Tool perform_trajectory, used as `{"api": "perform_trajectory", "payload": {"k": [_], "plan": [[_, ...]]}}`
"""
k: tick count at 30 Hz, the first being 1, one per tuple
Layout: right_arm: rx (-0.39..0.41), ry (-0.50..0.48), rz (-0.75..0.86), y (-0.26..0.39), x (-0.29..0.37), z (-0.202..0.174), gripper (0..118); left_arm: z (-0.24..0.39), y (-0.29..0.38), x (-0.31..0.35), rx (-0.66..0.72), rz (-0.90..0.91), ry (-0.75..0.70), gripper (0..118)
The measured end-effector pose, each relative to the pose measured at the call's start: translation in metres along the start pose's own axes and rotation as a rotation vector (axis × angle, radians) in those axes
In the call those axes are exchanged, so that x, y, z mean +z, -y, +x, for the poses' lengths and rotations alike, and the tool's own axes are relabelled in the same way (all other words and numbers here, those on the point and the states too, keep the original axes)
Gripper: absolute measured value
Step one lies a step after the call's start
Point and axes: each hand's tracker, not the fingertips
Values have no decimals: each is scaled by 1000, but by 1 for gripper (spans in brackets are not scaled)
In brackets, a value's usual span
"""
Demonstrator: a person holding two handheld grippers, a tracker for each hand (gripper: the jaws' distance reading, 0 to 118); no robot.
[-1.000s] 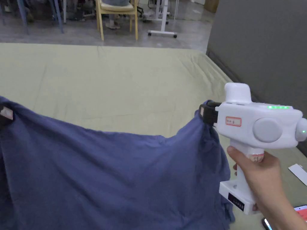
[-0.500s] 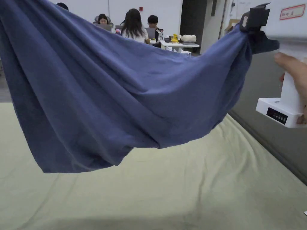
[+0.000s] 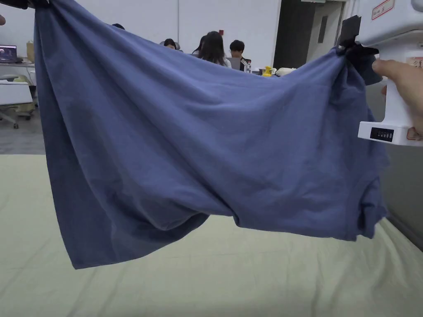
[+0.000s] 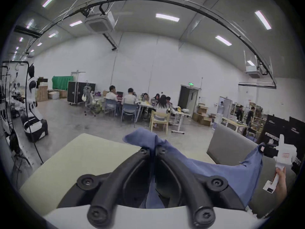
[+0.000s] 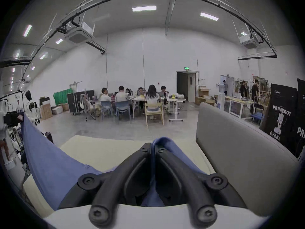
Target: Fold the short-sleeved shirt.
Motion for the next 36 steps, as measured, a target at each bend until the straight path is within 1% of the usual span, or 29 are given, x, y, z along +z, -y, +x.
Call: {"api": "perform_trajectory", "payload": {"k": [4,8,10,12,15,18,21,23,25,28,30,34,36], "plan": [[9,4,-43,31,-61,-8,5,-16,34,-54,-2,-6,-47,3],[11,19,-150,94,-137,-16,5,-37,104,-113,16,-57,-77,3],[25,35,-220,140,-172,-21,5,-47,153,-143,48,-133,-91,3],[45,41,-306,203,-193,-29,5,-61,214,-172,86,-249,-98,3],[30,42,-431,292,-220,-33,5,-76,300,-196,122,-419,-119,3],[0,44,-552,361,-230,-31,5,-95,365,-203,128,-525,-131,3],[-28,27,-588,401,-220,-28,5,-98,403,-181,104,-567,-136,3],[-27,21,-583,414,-203,-26,5,-107,416,-169,110,-585,-133,3],[-26,7,-579,425,-184,-20,5,-110,426,-142,133,-589,-117,3],[-28,-13,-559,440,-138,-10,5,-112,439,-99,177,-601,-89,3],[-42,-23,-548,455,-107,3,5,-110,447,-65,173,-598,-66,3],[-87,-27,-552,482,-41,23,5,-100,458,0,116,-622,-27,3],[-92,-26,-563,496,-1,27,5,-93,463,36,97,-628,-4,3]]}}
